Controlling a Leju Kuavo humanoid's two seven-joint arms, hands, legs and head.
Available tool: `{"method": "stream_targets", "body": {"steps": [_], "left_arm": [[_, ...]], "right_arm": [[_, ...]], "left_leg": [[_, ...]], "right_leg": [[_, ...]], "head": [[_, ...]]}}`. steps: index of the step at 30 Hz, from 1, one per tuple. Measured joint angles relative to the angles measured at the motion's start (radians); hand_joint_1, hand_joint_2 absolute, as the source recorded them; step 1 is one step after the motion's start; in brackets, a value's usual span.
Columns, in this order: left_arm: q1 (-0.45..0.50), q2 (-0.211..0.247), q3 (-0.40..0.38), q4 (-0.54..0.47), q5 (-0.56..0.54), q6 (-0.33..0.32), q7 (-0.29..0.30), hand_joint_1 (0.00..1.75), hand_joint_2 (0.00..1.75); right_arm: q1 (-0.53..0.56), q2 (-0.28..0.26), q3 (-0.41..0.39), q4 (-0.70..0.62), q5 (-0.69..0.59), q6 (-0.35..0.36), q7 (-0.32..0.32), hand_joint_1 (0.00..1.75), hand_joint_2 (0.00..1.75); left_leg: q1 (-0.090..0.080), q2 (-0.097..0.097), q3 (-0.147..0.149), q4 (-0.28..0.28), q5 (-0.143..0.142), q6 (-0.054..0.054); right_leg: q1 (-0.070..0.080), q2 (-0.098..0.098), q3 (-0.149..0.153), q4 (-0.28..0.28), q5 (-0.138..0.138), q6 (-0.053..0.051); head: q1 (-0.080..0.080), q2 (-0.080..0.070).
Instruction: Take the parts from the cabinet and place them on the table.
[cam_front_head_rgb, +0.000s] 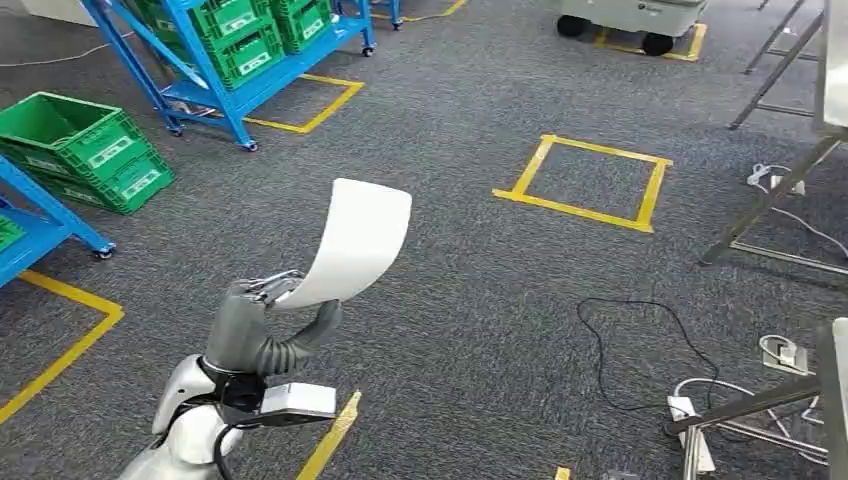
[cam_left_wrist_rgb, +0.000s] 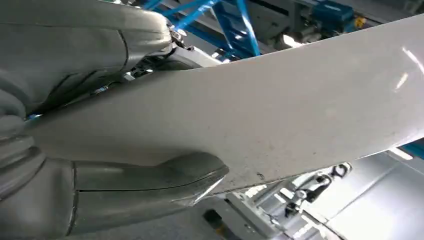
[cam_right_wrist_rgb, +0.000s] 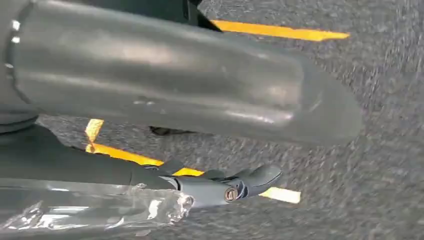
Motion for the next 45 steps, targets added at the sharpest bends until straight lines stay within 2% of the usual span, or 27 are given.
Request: {"method": "stream_targets", "body": {"steps": [1,2,4,5,6,8,9,10,14,15,16,17,19,20,21,23,24,25,30,32,35,36,38,39,40,41,45], "left_arm": [[-0.002,-0.002,-0.001,0.000,0.002,0.000,0.001,1.75,1.75],[-0.002,-0.002,0.000,0.001,0.002,0.000,0.001,1.75,1.75],[-0.001,-0.001,0.000,0.007,0.002,-0.001,0.003,1.75,1.75],[-0.002,-0.001,0.000,0.010,0.005,-0.002,0.003,1.75,1.75],[-0.002,-0.002,0.000,0.012,0.005,-0.003,0.003,1.75,1.75],[-0.008,-0.004,-0.001,0.016,0.005,-0.004,0.003,1.75,1.75],[-0.012,-0.005,-0.001,0.017,0.005,-0.004,0.003,1.75,1.75],[-0.016,-0.005,-0.002,0.018,0.005,-0.004,0.003,1.75,1.75],[-0.024,-0.012,-0.002,0.021,0.005,-0.005,0.004,1.75,1.75],[-0.027,-0.017,-0.003,0.021,0.005,-0.005,0.004,1.75,1.75],[-0.029,-0.021,-0.004,0.021,0.005,-0.005,0.004,1.75,1.75],[-0.031,-0.022,-0.004,0.021,0.005,-0.005,0.004,1.75,1.75],[-0.029,-0.021,-0.003,0.024,0.006,-0.005,0.004,1.75,1.75],[-0.029,-0.022,-0.003,0.026,0.006,-0.005,0.004,1.75,1.75],[-0.029,-0.022,-0.003,0.027,0.006,-0.005,0.004,1.75,1.75],[-0.029,-0.022,-0.003,0.029,0.006,-0.005,0.004,1.75,1.75],[-0.029,-0.023,-0.003,0.029,0.006,-0.005,0.004,1.75,1.75],[-0.030,-0.023,-0.003,0.029,0.006,-0.005,0.004,1.75,1.75],[-0.033,-0.023,-0.003,0.029,0.006,-0.005,0.004,1.75,1.75],[-0.032,-0.023,-0.004,0.029,0.006,-0.005,0.004,1.75,1.75],[-0.019,-0.016,-0.004,0.032,0.006,-0.004,0.007,1.75,1.75],[-0.013,-0.015,-0.004,0.032,0.006,-0.004,0.008,1.75,1.75],[-0.010,-0.012,-0.003,0.032,0.006,-0.003,0.010,1.75,1.75],[-0.010,-0.012,-0.003,0.032,0.006,-0.003,0.011,1.75,1.75],[-0.010,-0.011,-0.002,0.032,0.006,-0.003,0.013,1.75,1.75],[-0.008,-0.011,-0.001,0.032,0.006,-0.005,0.015,1.75,1.75],[-0.004,-0.009,0.002,0.032,0.014,-0.019,0.022,1.75,1.75]], "right_arm": [[-0.001,0.000,-0.001,0.000,0.000,0.000,0.000,0.00,0.00],[-0.003,0.000,-0.002,0.000,-0.001,-0.001,0.000,0.00,0.00],[-0.005,0.000,-0.005,0.000,-0.001,-0.001,0.000,0.00,0.00],[-0.004,0.000,-0.007,0.000,0.000,0.000,0.000,0.00,0.00],[-0.003,0.000,-0.008,0.000,0.000,0.000,0.000,0.00,0.00],[-0.003,0.000,-0.011,0.000,0.000,-0.001,0.000,0.00,0.00],[-0.004,0.000,-0.014,0.000,0.000,-0.001,0.000,0.00,0.00],[-0.004,0.002,-0.016,0.000,0.000,-0.001,0.000,0.00,0.00],[0.001,0.001,-0.021,0.000,0.000,-0.001,0.002,0.00,0.00],[0.003,0.000,-0.023,0.000,0.000,-0.003,0.002,0.00,0.00],[0.005,0.000,-0.024,0.000,0.000,-0.003,0.002,0.00,0.00],[0.002,0.001,-0.024,0.000,0.000,-0.003,0.002,0.00,0.00],[-0.002,0.001,-0.024,0.000,0.000,-0.003,0.002,0.00,0.00],[-0.002,0.001,-0.024,0.000,0.000,-0.003,0.003,0.00,0.00],[-0.001,0.001,-0.024,0.000,0.000,-0.003,0.003,0.00,0.00],[0.001,0.000,-0.025,0.000,0.000,-0.003,0.003,0.00,0.00],[0.001,0.000,-0.025,0.000,0.000,-0.003,0.003,0.00,0.00],[-0.002,0.000,-0.025,0.000,0.000,-0.003,0.003,0.00,0.00],[-0.002,0.000,-0.025,-0.001,0.000,-0.003,0.003,0.00,0.00],[-0.004,0.000,-0.026,-0.002,0.002,-0.004,0.003,0.00,0.00],[-0.007,0.000,-0.026,-0.002,0.005,-0.005,0.004,0.00,0.00],[-0.007,-0.001,-0.026,-0.002,0.006,-0.006,0.007,0.00,0.00],[-0.006,-0.001,-0.026,-0.002,0.011,-0.008,0.010,0.00,0.00],[-0.006,-0.001,-0.026,-0.002,0.013,-0.008,0.011,0.00,0.00],[-0.007,0.000,-0.026,-0.002,0.016,-0.008,0.012,0.00,0.00],[-0.009,0.000,-0.026,-0.002,0.020,-0.008,0.014,0.00,0.00],[-0.003,-0.001,-0.026,-0.002,0.033,-0.008,0.018,0.00,0.00]], "left_leg": [[0.002,-0.044,-0.018,0.043,-0.033,0.000],[0.002,-0.063,-0.051,0.117,-0.074,0.000],[0.002,-0.073,-0.131,0.281,-0.135,0.001],[0.002,-0.074,-0.153,0.314,-0.133,0.003],[0.002,-0.074,-0.151,0.299,-0.108,0.006],[0.002,-0.086,-0.095,0.164,-0.013,0.016],[0.002,-0.116,-0.054,0.074,0.034,0.022],[0.004,-0.167,-0.035,0.032,0.032,0.029],[-0.001,-0.140,-0.030,0.000,0.032,0.032],[0.008,-0.122,-0.022,-0.020,0.041,0.035],[0.006,-0.110,-0.019,-0.024,0.043,0.040],[0.005,-0.097,-0.019,-0.024,0.043,0.043],[0.001,-0.064,-0.020,-0.024,0.041,0.046],[0.001,-0.050,-0.021,-0.023,0.040,0.046],[0.001,-0.035,-0.020,-0.023,0.039,0.044],[0.001,-0.012,-0.015,-0.023,0.034,0.038],[0.003,0.000,-0.010,-0.023,0.030,0.033],[-0.003,0.008,-0.006,-0.021,0.026,0.026],[0.000,0.034,0.002,-0.017,0.011,-0.002],[0.004,-0.049,-0.031,0.068,-0.052,-0.006],[0.003,-0.073,-0.147,0.302,-0.143,-0.001],[0.002,-0.073,-0.159,0.314,-0.131,0.004],[0.000,-0.082,-0.121,0.209,-0.043,0.017],[-0.002,-0.098,-0.084,0.123,0.007,0.025],[-0.004,-0.138,-0.053,0.047,0.043,0.032],[0.000,-0.163,-0.043,0.022,0.035,0.038],[0.000,-0.133,-0.031,-0.008,0.034,0.041]], "right_leg": [[-0.001,0.010,0.000,0.000,0.001,-0.005],[0.000,0.022,-0.001,0.000,0.003,-0.009],[0.004,0.050,-0.002,0.000,0.004,-0.013],[0.005,0.065,-0.002,0.000,0.004,-0.013],[0.007,0.080,-0.001,0.001,0.004,-0.013],[0.007,0.111,0.001,0.005,0.004,-0.013],[0.007,0.124,0.001,0.007,0.003,-0.012],[0.007,0.133,-0.003,0.010,0.004,-0.009],[-0.004,0.177,-0.026,0.004,0.016,0.022],[-0.003,0.170,-0.036,0.013,0.011,0.024],[0.005,0.106,-0.050,0.044,-0.012,0.026],[0.005,0.067,-0.083,0.106,-0.049,0.030],[0.001,0.036,-0.162,0.268,-0.119,0.036],[-0.003,0.032,-0.187,0.317,-0.130,0.040],[-0.006,0.030,-0.183,0.310,-0.114,0.044],[-0.013,0.015,-0.108,0.174,-0.040,0.048],[-0.015,-0.008,-0.044,0.063,0.001,0.050],[-0.008,-0.060,-0.014,0.002,-0.010,0.049],[-0.006,-0.004,-0.007,0.004,-0.001,0.008],[-0.007,0.016,-0.007,0.004,0.001,-0.003],[-0.001,0.058,-0.008,0.005,0.001,-0.010],[0.001,0.074,-0.008,0.005,0.001,-0.010],[0.004,0.106,-0.005,0.007,0.001,-0.010],[0.004,0.120,-0.003,0.007,0.001,-0.010],[0.002,0.131,-0.004,0.007,0.001,-0.010],[0.007,0.142,-0.008,0.013,-0.001,-0.004],[0.000,0.184,-0.029,0.002,0.010,0.024]], "head": [[-0.002,0.000],[-0.004,0.000],[-0.006,0.000],[-0.006,0.000],[-0.006,0.000],[-0.006,0.000],[-0.007,0.000],[-0.006,0.000],[-0.009,0.000],[-0.008,0.000],[-0.004,0.000],[0.000,0.000],[-0.002,0.000],[-0.001,0.000],[0.000,0.000],[-0.001,0.000],[-0.001,0.000],[0.000,0.000],[-0.006,0.000],[-0.010,0.000],[-0.012,0.000],[-0.011,0.000],[-0.011,0.000],[-0.011,0.000],[-0.012,0.000],[-0.010,0.000],[-0.012,0.000]]}}
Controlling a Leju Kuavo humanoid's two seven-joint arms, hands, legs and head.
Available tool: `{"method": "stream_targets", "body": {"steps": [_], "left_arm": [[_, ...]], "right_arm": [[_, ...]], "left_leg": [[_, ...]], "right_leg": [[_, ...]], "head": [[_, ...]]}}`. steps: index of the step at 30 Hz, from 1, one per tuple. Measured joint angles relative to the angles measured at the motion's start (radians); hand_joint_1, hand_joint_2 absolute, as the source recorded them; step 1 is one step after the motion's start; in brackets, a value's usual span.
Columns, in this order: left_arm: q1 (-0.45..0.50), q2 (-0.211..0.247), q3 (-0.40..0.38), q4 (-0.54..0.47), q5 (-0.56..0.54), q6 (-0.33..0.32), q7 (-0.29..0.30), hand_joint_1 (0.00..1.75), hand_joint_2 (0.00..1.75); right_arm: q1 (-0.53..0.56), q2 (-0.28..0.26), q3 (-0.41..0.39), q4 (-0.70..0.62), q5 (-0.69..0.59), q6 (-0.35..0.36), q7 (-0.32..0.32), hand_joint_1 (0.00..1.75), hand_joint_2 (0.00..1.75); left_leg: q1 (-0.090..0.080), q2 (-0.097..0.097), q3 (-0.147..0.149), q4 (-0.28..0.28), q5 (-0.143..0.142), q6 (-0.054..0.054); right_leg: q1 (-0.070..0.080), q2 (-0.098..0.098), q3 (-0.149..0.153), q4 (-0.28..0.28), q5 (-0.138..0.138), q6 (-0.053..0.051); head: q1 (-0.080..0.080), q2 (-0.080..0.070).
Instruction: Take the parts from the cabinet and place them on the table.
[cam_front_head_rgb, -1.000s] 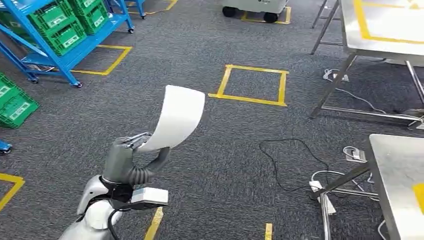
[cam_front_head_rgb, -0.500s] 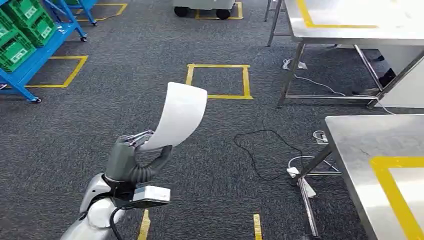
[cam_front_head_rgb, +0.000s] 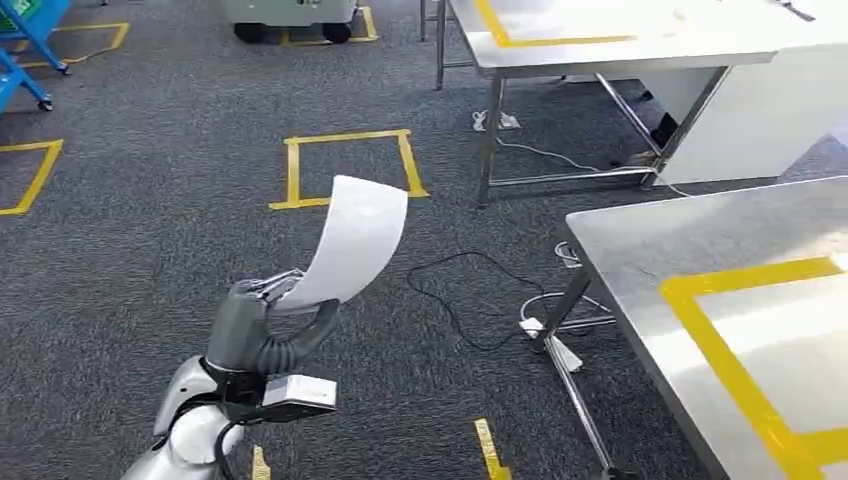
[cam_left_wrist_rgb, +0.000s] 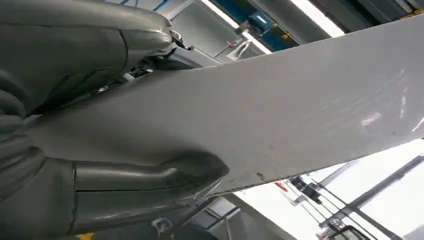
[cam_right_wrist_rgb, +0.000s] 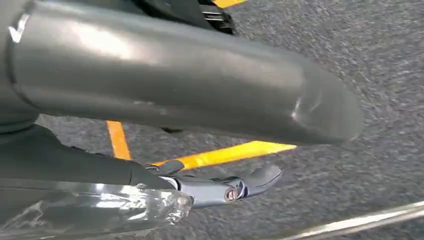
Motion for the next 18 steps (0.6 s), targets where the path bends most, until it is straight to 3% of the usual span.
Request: {"method": "stream_targets", "body": {"steps": [1,2,3,5,6,7,9,10,11,12,15,16,17,18], "left_arm": [[0.001,-0.001,0.000,0.000,0.004,-0.003,0.000,1.75,1.75],[0.004,-0.001,0.001,0.000,0.005,-0.005,0.000,1.75,1.75],[0.010,0.000,0.002,-0.001,0.005,-0.005,0.000,1.75,1.75],[0.027,0.006,0.004,0.000,0.008,-0.009,0.000,1.75,1.75],[0.032,0.008,0.004,0.000,0.009,-0.011,0.000,1.75,1.75],[0.034,0.009,0.004,0.000,0.011,-0.014,0.000,1.75,1.75],[0.034,0.010,0.005,0.000,0.013,-0.018,-0.001,1.75,1.75],[0.034,0.010,0.007,0.000,0.013,-0.023,-0.002,1.75,1.75],[0.034,0.011,0.008,0.000,0.014,-0.027,-0.003,1.75,1.75],[0.033,0.012,0.010,0.000,0.014,-0.029,-0.003,1.75,1.75],[0.032,0.013,0.014,0.000,0.014,-0.035,-0.004,1.75,1.75],[0.030,0.013,0.016,0.000,0.014,-0.036,-0.005,1.75,1.75],[0.030,0.014,0.016,0.000,0.014,-0.037,-0.006,1.75,1.75],[0.032,0.015,0.019,0.001,0.015,-0.037,-0.006,1.75,1.75]], "right_arm": [[0.002,-0.002,0.000,0.000,0.003,0.000,0.001,0.00,0.00],[-0.001,-0.002,0.000,0.000,0.006,0.000,0.002,0.00,0.00],[-0.004,-0.002,0.000,0.000,0.009,0.000,0.003,0.00,0.00],[-0.008,-0.002,0.000,0.000,0.013,0.000,0.005,0.00,0.00],[-0.006,-0.002,0.000,0.000,0.016,0.000,0.006,0.00,0.00],[-0.004,-0.002,0.000,0.000,0.020,0.000,0.007,0.00,0.00],[-0.003,-0.004,0.000,0.000,0.024,0.001,0.007,0.00,0.00],[-0.005,-0.005,0.000,0.000,0.026,0.002,0.007,0.00,0.00],[-0.009,-0.005,0.000,0.000,0.028,0.003,0.007,0.00,0.00],[-0.012,-0.005,0.000,0.000,0.029,0.004,0.007,0.00,0.00],[-0.007,-0.006,0.000,0.000,0.033,0.005,0.008,0.00,0.00],[-0.006,-0.006,0.000,0.000,0.034,0.005,0.008,0.00,0.00],[-0.008,-0.007,0.000,0.000,0.035,0.005,0.008,0.00,0.00],[-0.010,-0.007,0.000,0.000,0.035,0.005,0.008,0.00,0.00]], "left_leg": [[0.004,0.019,0.006,-0.010,0.005,0.002],[0.003,0.028,0.007,-0.014,0.007,0.006],[0.001,0.043,0.007,-0.014,0.006,0.007],[-0.003,0.078,0.006,-0.013,0.003,0.010],[-0.003,0.091,0.007,-0.013,0.001,0.010],[-0.003,0.103,0.008,-0.013,0.000,0.009],[-0.003,0.124,0.014,-0.013,-0.005,0.003],[-0.003,0.135,0.020,-0.013,-0.009,-0.002],[-0.012,0.142,0.022,-0.012,-0.014,-0.009],[-0.013,0.149,0.022,-0.009,-0.015,-0.014],[-0.010,0.177,0.030,-0.009,-0.019,-0.024],[-0.005,0.143,0.029,0.001,-0.033,-0.035],[-0.002,0.095,0.014,0.041,-0.063,-0.037],[-0.001,0.072,-0.021,0.117,-0.105,-0.038]], "right_leg": [[0.002,-0.040,-0.005,0.015,-0.014,0.000],[0.006,-0.095,-0.028,0.061,-0.045,0.001],[0.005,-0.127,-0.063,0.132,-0.082,0.006],[0.001,-0.151,-0.141,0.288,-0.144,0.014],[-0.001,-0.154,-0.151,0.309,-0.141,0.016],[-0.003,-0.157,-0.136,0.283,-0.117,0.019],[-0.005,-0.175,-0.048,0.123,-0.037,0.019],[-0.005,-0.214,0.013,0.022,-0.006,0.018],[0.007,-0.241,0.031,-0.001,-0.024,0.011],[0.005,-0.222,0.030,-0.003,-0.017,-0.002],[0.006,-0.191,0.026,-0.003,-0.016,-0.018],[0.000,-0.181,0.031,-0.007,-0.011,-0.025],[-0.002,-0.171,0.030,-0.007,-0.010,-0.031],[-0.002,-0.159,0.030,-0.007,-0.010,-0.036]], "head": [[0.001,0.000],[0.008,0.000],[0.011,0.000],[0.010,0.000],[0.010,0.000],[0.010,0.000],[0.010,0.000],[0.010,0.000],[0.011,0.000],[0.006,0.000],[0.008,0.000],[0.007,0.000],[0.003,0.000],[0.002,0.000]]}}
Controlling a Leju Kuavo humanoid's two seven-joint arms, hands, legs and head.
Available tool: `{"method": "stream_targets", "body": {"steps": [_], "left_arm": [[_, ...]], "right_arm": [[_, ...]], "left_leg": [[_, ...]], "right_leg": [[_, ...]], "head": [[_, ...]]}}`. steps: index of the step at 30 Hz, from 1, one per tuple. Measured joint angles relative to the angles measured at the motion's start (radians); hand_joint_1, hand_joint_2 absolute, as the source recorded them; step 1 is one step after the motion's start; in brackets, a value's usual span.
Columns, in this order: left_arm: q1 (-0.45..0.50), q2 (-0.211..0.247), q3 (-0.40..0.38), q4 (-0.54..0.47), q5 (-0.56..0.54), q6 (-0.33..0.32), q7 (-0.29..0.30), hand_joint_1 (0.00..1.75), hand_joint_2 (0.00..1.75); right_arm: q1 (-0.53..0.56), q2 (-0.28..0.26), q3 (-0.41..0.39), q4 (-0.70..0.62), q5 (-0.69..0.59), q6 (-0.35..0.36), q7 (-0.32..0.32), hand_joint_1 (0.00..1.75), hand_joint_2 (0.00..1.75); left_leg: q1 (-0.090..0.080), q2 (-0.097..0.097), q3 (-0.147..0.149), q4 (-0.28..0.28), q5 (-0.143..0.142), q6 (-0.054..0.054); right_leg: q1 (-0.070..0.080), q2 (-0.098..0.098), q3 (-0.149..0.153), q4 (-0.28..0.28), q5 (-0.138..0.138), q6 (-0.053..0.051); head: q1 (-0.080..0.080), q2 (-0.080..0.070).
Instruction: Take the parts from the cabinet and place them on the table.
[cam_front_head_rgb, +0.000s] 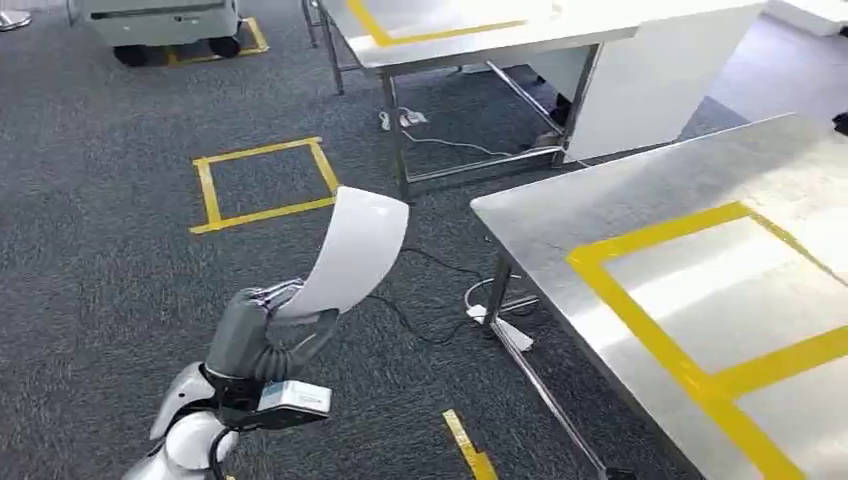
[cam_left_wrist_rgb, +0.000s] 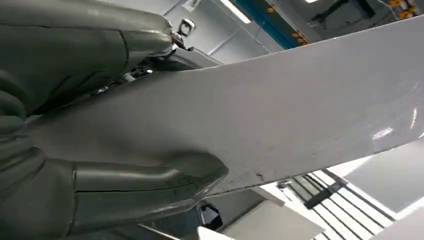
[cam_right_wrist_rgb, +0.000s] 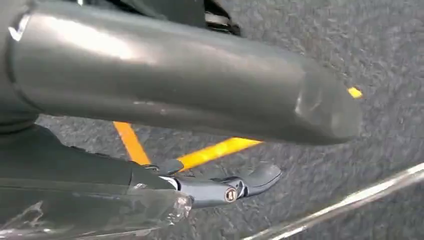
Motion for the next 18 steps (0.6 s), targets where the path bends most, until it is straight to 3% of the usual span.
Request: {"method": "stream_targets", "body": {"steps": [2,3,4,5,6,7,8,9,11,12,18], "left_arm": [[0.004,0.003,0.004,0.003,0.000,0.000,0.000,1.75,1.75],[0.005,0.005,0.005,0.005,0.000,0.000,0.000,1.75,1.75],[0.006,0.006,0.005,0.006,0.000,0.000,0.000,1.75,1.75],[0.006,0.007,0.005,0.007,0.000,0.000,0.000,1.75,1.75],[0.006,0.007,0.005,0.007,0.000,0.000,0.000,1.75,1.75],[0.006,0.007,0.005,0.007,0.000,0.000,0.000,1.75,1.75],[0.006,0.008,0.005,0.007,0.000,0.000,0.000,1.75,1.75],[0.006,0.008,0.005,0.007,0.000,0.000,0.000,1.75,1.75],[0.006,0.009,0.006,0.007,0.000,0.000,0.000,1.75,1.75],[0.005,0.008,0.006,0.007,0.000,0.000,0.000,1.75,1.75],[0.005,0.008,0.006,0.007,0.000,0.000,0.000,1.75,1.75]], "right_arm": [[-0.001,0.000,0.000,0.000,0.000,0.000,0.000,0.00,0.00],[0.000,0.000,0.000,0.000,0.000,0.000,0.000,0.00,0.00],[0.001,0.000,0.000,0.000,0.000,0.000,0.000,0.00,0.00],[0.001,0.000,0.000,0.000,0.000,0.000,0.000,0.00,0.00],[0.001,0.000,0.000,0.000,0.000,0.000,0.000,0.00,0.00],[0.001,0.000,0.000,0.000,0.000,0.000,0.000,0.00,0.00],[0.001,0.000,0.000,0.000,0.000,0.002,0.000,0.00,0.00],[-0.001,0.000,0.000,0.000,0.000,0.002,0.000,0.00,0.00],[0.003,0.000,0.000,0.000,0.000,0.002,0.000,0.00,0.00],[0.007,0.000,0.000,0.000,0.000,0.002,0.000,0.00,0.00],[0.007,0.000,0.000,0.000,0.000,0.002,0.000,0.00,0.00]], "left_leg": [[0.000,-0.011,-0.080,0.164,-0.065,-0.001],[0.000,-0.011,-0.105,0.207,-0.069,0.001],[0.000,-0.012,-0.105,0.196,-0.045,0.004],[0.000,-0.014,-0.084,0.142,0.000,0.008],[0.000,-0.025,-0.045,0.054,0.054,0.013],[0.001,-0.051,-0.004,-0.036,0.099,0.018],[0.004,-0.106,0.019,-0.085,0.101,0.024],[0.007,-0.107,0.026,-0.110,0.096,0.024],[0.000,-0.090,0.022,-0.106,0.094,0.026],[0.001,-0.080,0.024,-0.111,0.098,0.031],[0.001,-0.080,0.024,-0.111,0.098,0.031]], "right_leg": [[0.002,0.027,-0.001,0.000,0.000,-0.001],[0.003,0.041,0.000,0.001,0.000,-0.001],[0.004,0.056,0.000,0.002,0.001,-0.001],[0.004,0.072,0.001,0.003,0.001,-0.001],[0.004,0.088,0.001,0.005,0.001,0.000],[0.003,0.101,0.002,0.006,0.001,0.001],[0.003,0.110,-0.001,0.007,0.002,0.004],[0.004,0.126,-0.010,0.012,0.003,0.011],[-0.005,0.144,-0.019,0.006,0.010,0.026],[-0.004,0.156,-0.024,0.002,0.013,0.035],[-0.004,0.156,-0.024,0.002,0.013,0.035]], "head": [[-0.002,0.000],[-0.002,0.000],[-0.001,0.000],[-0.002,0.000],[-0.002,0.000],[-0.002,0.000],[0.000,0.000],[0.000,0.000],[-0.003,0.000],[-0.002,0.000],[-0.002,0.000]]}}
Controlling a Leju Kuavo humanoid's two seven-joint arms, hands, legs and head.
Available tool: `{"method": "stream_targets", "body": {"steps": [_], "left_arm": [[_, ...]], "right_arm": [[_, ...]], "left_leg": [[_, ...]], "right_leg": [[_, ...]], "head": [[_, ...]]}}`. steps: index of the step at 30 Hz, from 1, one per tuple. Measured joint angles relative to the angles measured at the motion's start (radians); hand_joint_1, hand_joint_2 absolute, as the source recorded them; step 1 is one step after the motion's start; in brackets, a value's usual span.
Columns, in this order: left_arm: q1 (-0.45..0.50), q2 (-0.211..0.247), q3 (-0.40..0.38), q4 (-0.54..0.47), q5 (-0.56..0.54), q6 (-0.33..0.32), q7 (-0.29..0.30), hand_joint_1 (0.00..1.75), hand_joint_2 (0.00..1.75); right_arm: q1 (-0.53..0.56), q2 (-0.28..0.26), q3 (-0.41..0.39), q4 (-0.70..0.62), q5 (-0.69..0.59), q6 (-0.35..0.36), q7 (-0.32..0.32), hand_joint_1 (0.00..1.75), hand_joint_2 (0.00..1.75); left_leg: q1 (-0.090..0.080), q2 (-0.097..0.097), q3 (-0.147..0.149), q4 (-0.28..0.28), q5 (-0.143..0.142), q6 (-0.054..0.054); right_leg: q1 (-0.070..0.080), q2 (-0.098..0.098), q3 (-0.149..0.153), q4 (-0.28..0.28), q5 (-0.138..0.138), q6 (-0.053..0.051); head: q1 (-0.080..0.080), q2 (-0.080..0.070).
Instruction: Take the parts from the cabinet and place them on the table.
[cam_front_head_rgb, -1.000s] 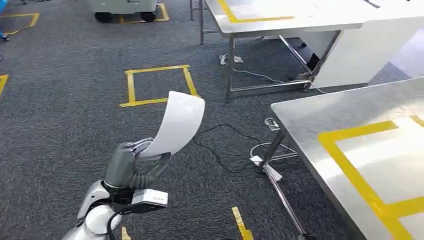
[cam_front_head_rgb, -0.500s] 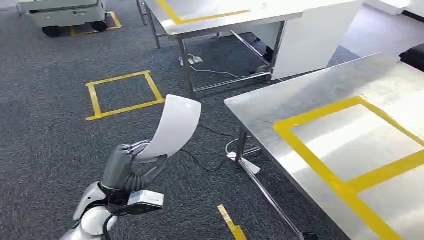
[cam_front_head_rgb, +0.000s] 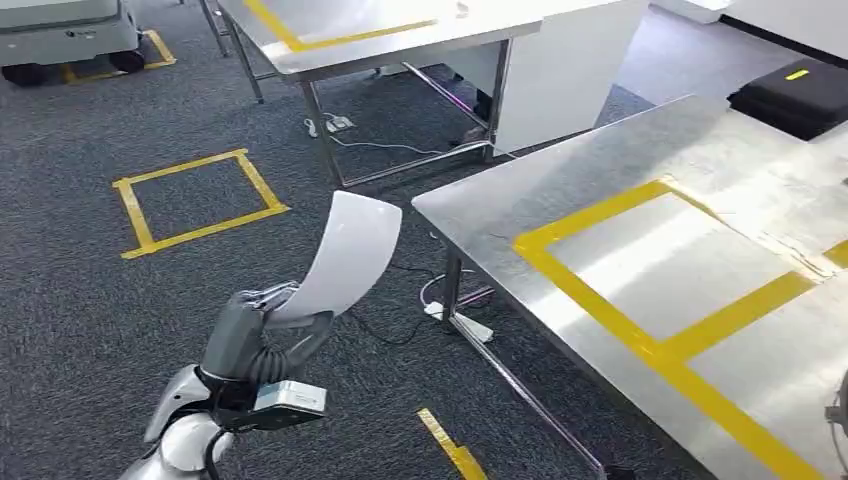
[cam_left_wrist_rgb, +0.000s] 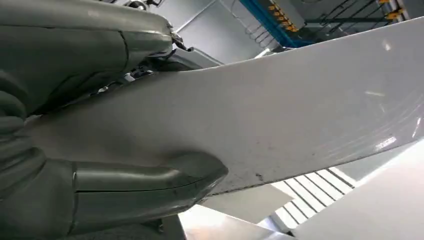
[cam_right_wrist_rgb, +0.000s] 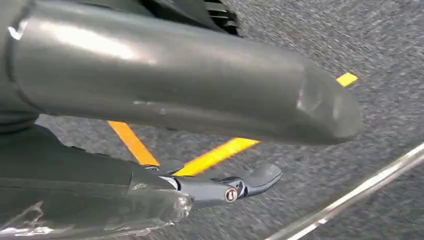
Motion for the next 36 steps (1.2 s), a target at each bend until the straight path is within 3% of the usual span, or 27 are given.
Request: {"method": "stream_targets", "body": {"steps": [4,5,6,7,8,9,12,13,14,15,16,17,18,19,20,21,22,23,25,27,28,29,30,32,33,34,36], "left_arm": [[0.000,0.000,0.000,0.000,0.000,0.000,0.000,1.75,1.75],[-0.003,-0.004,0.000,0.000,0.000,-0.001,0.000,1.75,1.75],[-0.003,-0.004,0.000,0.000,0.000,-0.002,-0.001,1.75,1.75],[0.001,-0.001,0.003,0.001,0.000,-0.002,-0.001,1.75,1.75],[0.000,0.000,0.006,0.003,0.001,-0.005,-0.001,1.75,1.75],[-0.006,0.002,0.007,0.006,0.002,-0.005,-0.001,1.75,1.75],[-0.015,0.000,0.009,0.015,0.008,-0.008,0.003,1.75,1.75],[-0.021,0.000,0.013,0.019,0.012,-0.015,0.011,1.75,1.75],[-0.027,0.000,0.020,0.028,0.020,-0.024,0.013,1.75,1.75],[-0.032,0.001,0.026,0.041,0.024,-0.030,0.015,1.75,1.75],[-0.034,0.003,0.033,0.056,0.029,-0.040,0.018,1.75,1.75],[-0.036,0.005,0.039,0.074,0.032,-0.050,0.017,1.75,1.75],[-0.040,0.005,0.043,0.089,0.032,-0.058,0.014,1.75,1.75],[-0.045,0.005,0.045,0.102,0.032,-0.064,0.010,1.75,1.75],[-0.052,0.005,0.048,0.111,0.032,-0.068,0.006,1.75,1.75],[-0.060,0.005,0.048,0.117,0.032,-0.071,0.004,1.75,1.75],[-0.069,0.005,0.049,0.122,0.032,-0.072,0.003,1.75,1.75],[-0.075,0.005,0.049,0.130,0.032,-0.075,0.002,1.75,1.75],[-0.082,0.004,0.049,0.139,0.032,-0.078,0.002,1.75,1.75],[-0.090,-0.001,0.049,0.146,0.032,-0.078,0.002,1.75,1.75],[-0.097,-0.004,0.049,0.148,0.032,-0.078,0.002,1.75,1.75],[-0.098,-0.008,0.049,0.151,0.032,-0.078,0.000,1.75,1.75],[-0.097,-0.008,0.050,0.152,0.032,-0.078,0.000,1.75,1.75],[-0.096,-0.007,0.050,0.161,0.032,-0.078,0.000,1.75,1.75],[-0.096,-0.008,0.050,0.165,0.032,-0.078,0.000,1.75,1.75],[-0.096,-0.008,0.050,0.168,0.032,-0.079,0.000,1.75,1.75],[-0.100,-0.008,0.050,0.174,0.031,-0.082,0.000,1.75,1.75]], "right_arm": [[0.001,0.000,0.000,0.000,0.000,0.000,0.000,0.00,0.00],[0.001,-0.003,0.000,0.000,0.001,0.000,0.000,0.00,0.00],[-0.002,-0.003,0.000,0.000,0.001,0.000,0.000,0.00,0.00],[-0.007,-0.003,0.000,0.000,0.002,0.000,0.000,0.00,0.00],[-0.004,-0.003,0.000,0.000,0.010,0.000,0.006,0.00,0.00],[-0.011,-0.003,0.000,0.000,0.016,0.000,0.008,0.00,0.00],[-0.005,-0.005,0.000,0.000,0.021,0.000,0.008,0.00,0.00],[-0.003,-0.005,0.000,0.000,0.026,0.000,0.008,0.00,0.00],[-0.006,-0.005,0.000,0.000,0.031,0.000,0.008,0.00,0.00],[-0.011,-0.005,0.000,0.000,0.035,0.001,0.008,0.00,0.00],[-0.014,-0.005,0.000,0.000,0.040,0.002,0.008,0.00,0.00],[-0.014,-0.005,0.000,0.000,0.045,0.004,0.009,0.00,0.00],[-0.013,-0.005,0.000,0.000,0.048,0.004,0.009,0.00,0.00],[-0.013,-0.005,0.000,0.000,0.052,0.005,0.009,0.00,0.00],[-0.013,-0.005,0.000,0.000,0.055,0.007,0.010,0.00,0.00],[-0.014,-0.005,0.000,0.000,0.058,0.008,0.010,0.00,0.00],[-0.014,-0.005,0.000,0.000,0.061,0.008,0.010,0.00,0.00],[-0.017,-0.005,0.000,0.000,0.063,0.009,0.010,0.00,0.00],[-0.018,-0.005,0.000,0.000,0.064,0.011,0.010,0.00,0.00],[-0.010,-0.006,0.000,0.000,0.065,0.011,0.010,0.00,0.00],[-0.008,-0.008,0.000,0.001,0.066,0.011,0.010,0.00,0.00],[-0.010,-0.008,0.000,0.002,0.068,0.011,0.010,0.00,0.00],[-0.015,-0.008,0.000,0.002,0.069,0.011,0.010,0.00,0.00],[-0.019,-0.008,0.000,0.002,0.069,0.011,0.010,0.00,0.00],[-0.018,-0.008,0.000,0.002,0.069,0.011,0.010,0.00,0.00],[-0.015,-0.008,0.000,0.002,0.071,0.011,0.010,0.00,0.00],[-0.014,-0.009,0.000,0.002,0.075,0.011,0.010,0.00,0.00]], "left_leg": [[0.004,0.005,0.002,-0.006,0.003,0.003],[0.007,0.035,0.004,-0.016,0.008,0.015],[0.007,0.044,0.004,-0.016,0.007,0.017],[0.001,0.080,0.004,-0.016,0.005,0.020],[0.000,0.146,0.012,-0.013,-0.004,0.011],[-0.010,0.165,0.014,-0.010,-0.009,-0.004],[-0.009,0.190,0.021,-0.010,-0.017,-0.018],[-0.003,0.140,0.017,0.007,-0.034,-0.026],[0.000,0.098,-0.005,0.058,-0.066,-0.029],[0.002,0.078,-0.043,0.139,-0.106,-0.031],[0.003,0.071,-0.087,0.226,-0.142,-0.033],[0.003,0.069,-0.119,0.285,-0.156,-0.034],[0.003,0.069,-0.133,0.301,-0.146,-0.035],[0.003,0.068,-0.125,0.274,-0.113,-0.033],[0.004,0.065,-0.099,0.209,-0.065,-0.030],[0.005,0.050,-0.062,0.124,-0.014,-0.027],[0.010,0.001,-0.029,0.045,0.021,-0.024],[0.015,-0.032,-0.020,0.023,0.009,-0.020],[0.009,-0.017,-0.020,0.014,0.002,-0.017],[0.011,0.005,-0.016,0.004,0.009,-0.001],[0.012,0.024,-0.013,-0.004,0.013,0.006],[0.011,0.034,-0.013,-0.005,0.013,0.014],[0.007,0.049,-0.013,-0.005,0.012,0.016],[0.003,0.085,-0.014,-0.004,0.009,0.020],[0.002,0.099,-0.013,-0.004,0.008,0.020],[0.002,0.113,-0.012,-0.004,0.006,0.020],[0.000,0.136,-0.007,-0.004,0.002,0.016]], "right_leg": [[0.002,0.005,-0.010,0.000,0.000,0.003],[0.009,-0.089,-0.031,0.052,-0.040,0.005],[0.008,-0.112,-0.048,0.088,-0.062,0.007],[0.004,-0.146,-0.129,0.260,-0.139,0.016],[0.002,-0.188,-0.001,0.054,-0.019,0.019],[0.012,-0.203,0.034,-0.001,-0.026,0.000],[0.008,-0.173,0.035,-0.006,-0.023,-0.017],[0.004,-0.164,0.036,-0.008,-0.021,-0.021],[0.002,-0.156,0.036,-0.008,-0.019,-0.028],[0.002,-0.144,0.035,-0.008,-0.018,-0.031],[0.003,-0.129,0.034,-0.008,-0.017,-0.032],[0.003,-0.115,0.033,-0.007,-0.017,-0.033],[0.003,-0.101,0.034,-0.007,-0.017,-0.033],[0.003,-0.086,0.034,-0.006,-0.017,-0.032],[0.003,-0.070,0.035,-0.004,-0.017,-0.032],[0.003,-0.055,0.035,-0.002,-0.018,-0.031],[0.001,-0.043,0.032,0.000,-0.018,-0.028],[0.007,-0.031,0.025,0.007,-0.020,-0.021],[-0.002,-0.011,0.011,0.006,-0.014,-0.006],[-0.005,0.012,-0.004,-0.001,-0.009,0.011],[-0.002,-0.043,-0.006,0.015,-0.020,0.013],[0.001,-0.105,-0.027,0.054,-0.050,0.017],[0.001,-0.135,-0.062,0.124,-0.089,0.022],[-0.001,-0.151,-0.141,0.281,-0.155,0.027],[-0.001,-0.152,-0.155,0.310,-0.155,0.029],[-0.001,-0.153,-0.142,0.287,-0.132,0.029],[0.000,-0.168,-0.058,0.133,-0.052,0.024]], "head": [[0.000,0.000],[0.013,0.000],[0.016,0.000],[0.015,0.000],[0.015,0.000],[0.013,0.000],[0.015,0.000],[0.012,0.000],[0.005,0.000],[0.006,0.000],[0.003,0.000],[0.004,0.000],[0.004,0.000],[0.004,0.000],[0.004,0.000],[0.003,0.000],[0.004,0.000],[0.006,0.000],[0.005,0.000],[0.005,0.000],[0.005,0.000],[0.019,0.000],[0.021,0.000],[0.020,0.000],[0.020,0.000],[0.020,0.000],[0.020,0.000]]}}
